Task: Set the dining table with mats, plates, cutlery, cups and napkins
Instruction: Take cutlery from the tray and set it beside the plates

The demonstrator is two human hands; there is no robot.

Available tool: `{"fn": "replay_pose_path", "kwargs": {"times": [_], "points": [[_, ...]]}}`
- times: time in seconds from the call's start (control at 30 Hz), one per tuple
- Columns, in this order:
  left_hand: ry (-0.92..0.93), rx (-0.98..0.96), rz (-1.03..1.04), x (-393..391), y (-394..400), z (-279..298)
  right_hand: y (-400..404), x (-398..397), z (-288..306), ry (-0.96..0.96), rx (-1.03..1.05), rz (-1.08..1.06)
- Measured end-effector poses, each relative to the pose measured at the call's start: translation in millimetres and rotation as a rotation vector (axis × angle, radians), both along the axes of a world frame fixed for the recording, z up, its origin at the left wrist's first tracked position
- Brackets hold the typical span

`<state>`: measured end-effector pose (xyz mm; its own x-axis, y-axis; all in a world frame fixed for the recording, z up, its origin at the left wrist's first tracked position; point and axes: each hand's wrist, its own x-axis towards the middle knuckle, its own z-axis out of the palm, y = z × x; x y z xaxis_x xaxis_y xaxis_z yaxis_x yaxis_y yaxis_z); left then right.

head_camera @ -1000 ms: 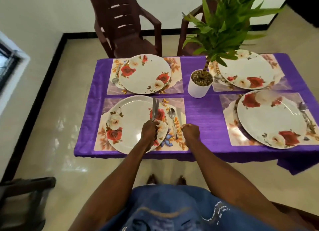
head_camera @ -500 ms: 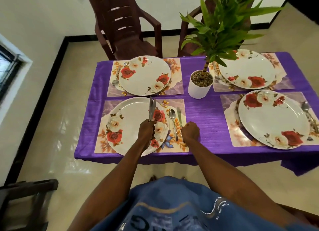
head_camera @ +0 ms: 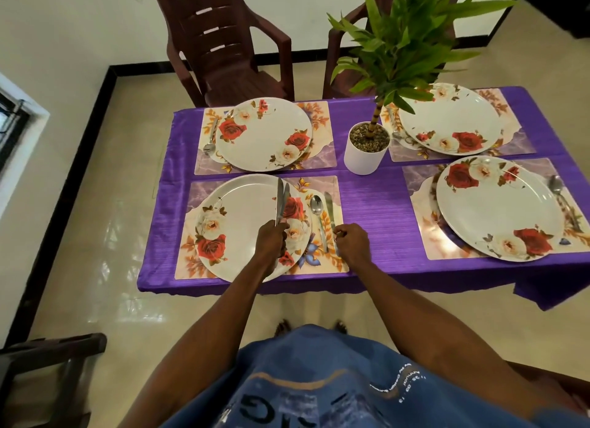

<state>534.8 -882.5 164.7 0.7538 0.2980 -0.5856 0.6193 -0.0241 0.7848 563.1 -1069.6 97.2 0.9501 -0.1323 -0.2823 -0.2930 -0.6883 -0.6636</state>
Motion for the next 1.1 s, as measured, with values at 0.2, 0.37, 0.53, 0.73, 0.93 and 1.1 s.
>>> {"fn": "replay_pose_path", "kwargs": {"times": [0.2,0.37,0.53,0.73,0.93,1.1], "points": [[-0.010,0.025,-0.017,0.1,2.2,-2.8,5.7,-6.7,3.0,-0.014,-0.049,0.100],[-0.004,0.019,-0.007,-2.6,5.5,-6.9,10.3,-15.6,-1.6,0.007,-0.099,0.152],[-0.003,0.028,-0.007,-5.0,8.9,-12.1,9.9,-16.8,0.9,0.003,-0.096,0.147],[0.009,-0.029,-0.024,-7.5,4.5,-4.3,12.9,-19.7,8.2,-0.035,-0.033,0.011],[0.019,-0.360,-0.122,-7.4,-15.5,2.2,16.1,-13.7,21.6,-0.016,0.163,-0.222],[0.091,-0.623,-0.199,-4.3,-51.3,-6.3,-6.3,-13.3,41.7,0.067,0.434,-0.335]]}}
